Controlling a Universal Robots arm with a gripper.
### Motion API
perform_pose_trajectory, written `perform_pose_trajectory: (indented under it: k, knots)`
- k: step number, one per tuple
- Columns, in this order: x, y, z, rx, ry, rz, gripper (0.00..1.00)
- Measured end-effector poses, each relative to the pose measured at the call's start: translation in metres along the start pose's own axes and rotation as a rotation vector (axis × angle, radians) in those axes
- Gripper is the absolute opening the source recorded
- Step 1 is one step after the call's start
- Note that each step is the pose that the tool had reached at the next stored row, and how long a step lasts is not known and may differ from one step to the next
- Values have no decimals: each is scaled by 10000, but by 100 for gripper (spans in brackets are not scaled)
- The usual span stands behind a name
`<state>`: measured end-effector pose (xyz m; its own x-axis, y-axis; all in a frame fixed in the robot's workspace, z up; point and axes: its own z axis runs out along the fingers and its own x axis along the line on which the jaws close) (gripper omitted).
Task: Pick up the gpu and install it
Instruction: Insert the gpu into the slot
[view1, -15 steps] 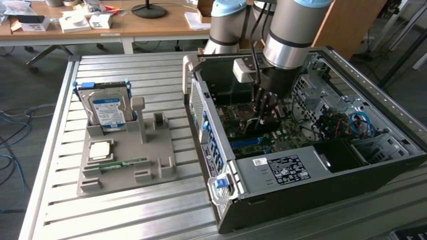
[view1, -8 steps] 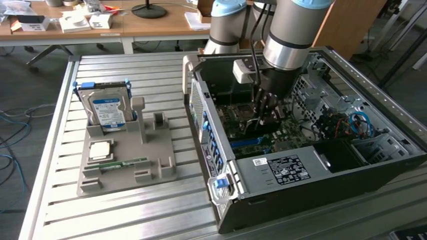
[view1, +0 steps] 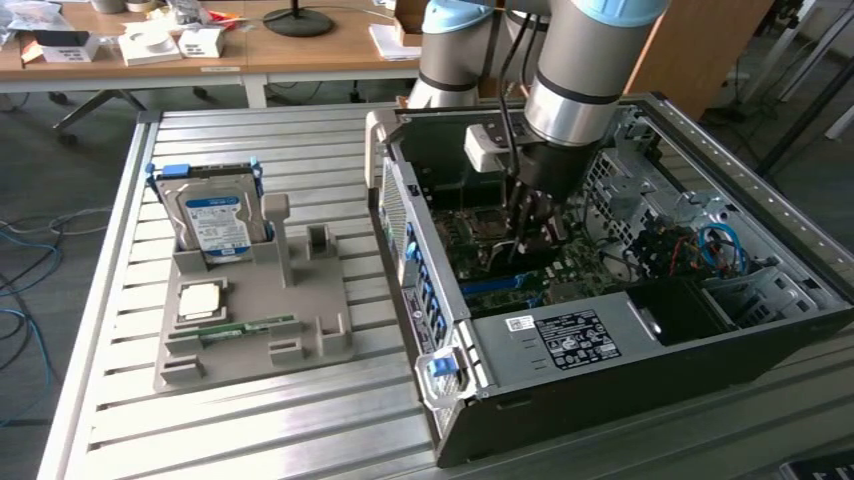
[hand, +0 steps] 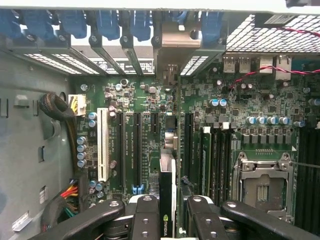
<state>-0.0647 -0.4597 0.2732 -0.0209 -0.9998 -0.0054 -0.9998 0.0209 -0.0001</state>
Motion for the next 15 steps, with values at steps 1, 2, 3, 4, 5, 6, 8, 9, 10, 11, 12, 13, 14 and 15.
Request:
perform_pose_trajectory:
  k: [1,2,3,4,5,6,8,9,10,11,12,13,14,15]
  knots:
    - [0,0,7,0,1,0,26]
    - [0,0,7,-1,3,0,26]
    - [0,0,7,-1,2,0,26]
    - [0,0,7,-1,2,0,26]
    - [0,0,8,-1,3,0,26]
    - [-1,0,18,2,-4,0,26]
    - [0,1,25,0,0,0,26]
    - [0,1,25,0,1,0,26]
    - [0,1,25,0,2,0,26]
    - [0,1,25,0,1,0,26]
    - [0,3,25,0,0,1,26]
    - [0,6,25,0,0,2,26]
    - [0,9,26,0,-1,2,26]
    - [0,9,26,0,0,0,26]
